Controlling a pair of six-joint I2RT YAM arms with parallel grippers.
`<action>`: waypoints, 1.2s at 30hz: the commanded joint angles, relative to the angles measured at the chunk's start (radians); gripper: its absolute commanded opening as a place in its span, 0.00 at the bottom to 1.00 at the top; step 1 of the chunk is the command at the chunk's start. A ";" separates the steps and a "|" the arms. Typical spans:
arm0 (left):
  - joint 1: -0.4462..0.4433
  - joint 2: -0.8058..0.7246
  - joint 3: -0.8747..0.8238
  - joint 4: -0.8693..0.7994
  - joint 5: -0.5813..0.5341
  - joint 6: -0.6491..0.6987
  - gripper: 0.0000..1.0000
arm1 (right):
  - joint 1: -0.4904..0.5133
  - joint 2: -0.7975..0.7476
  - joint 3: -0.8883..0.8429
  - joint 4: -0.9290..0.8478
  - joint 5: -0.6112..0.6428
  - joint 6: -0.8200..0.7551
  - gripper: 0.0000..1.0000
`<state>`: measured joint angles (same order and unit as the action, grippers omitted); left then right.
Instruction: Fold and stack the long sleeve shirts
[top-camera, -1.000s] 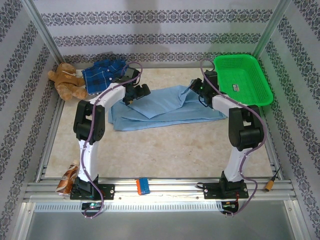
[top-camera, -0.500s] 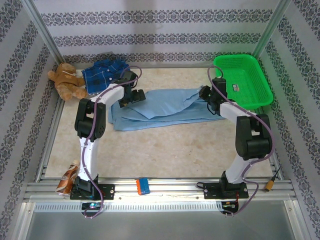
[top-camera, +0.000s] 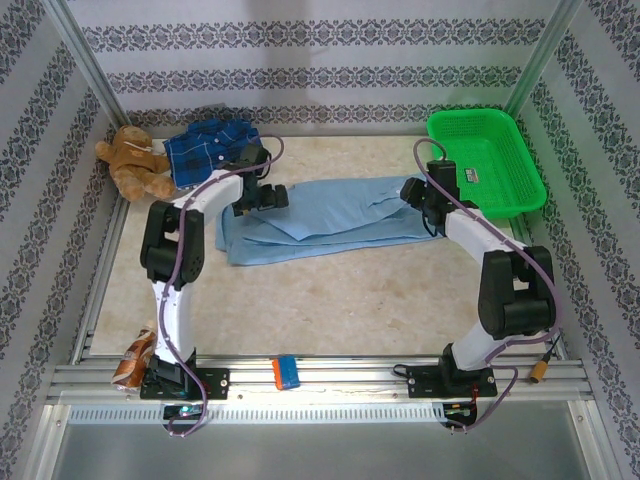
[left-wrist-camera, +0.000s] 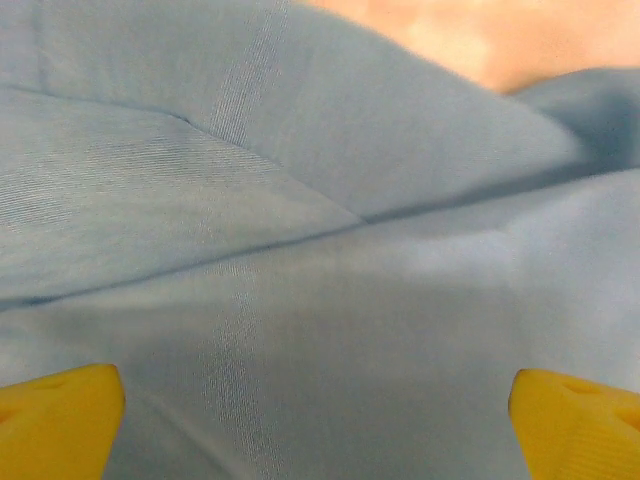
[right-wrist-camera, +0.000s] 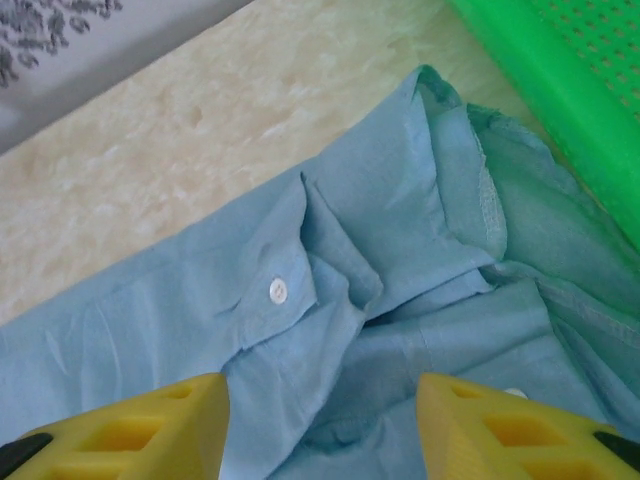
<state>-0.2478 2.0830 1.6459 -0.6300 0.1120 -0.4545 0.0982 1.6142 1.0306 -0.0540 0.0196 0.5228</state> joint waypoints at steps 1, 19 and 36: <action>-0.015 -0.126 0.006 -0.012 0.030 -0.045 0.99 | 0.045 -0.019 0.063 -0.116 0.007 -0.080 0.53; -0.068 -0.067 -0.228 0.137 -0.016 -0.274 0.85 | 0.104 0.303 0.277 -0.213 0.100 -0.025 0.31; -0.012 -0.041 -0.233 0.030 -0.141 -0.014 0.88 | 0.190 0.265 0.137 -0.430 0.243 0.003 0.30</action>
<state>-0.2783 2.0205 1.4029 -0.5285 0.0238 -0.5526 0.2550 1.9320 1.2110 -0.3832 0.2146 0.5030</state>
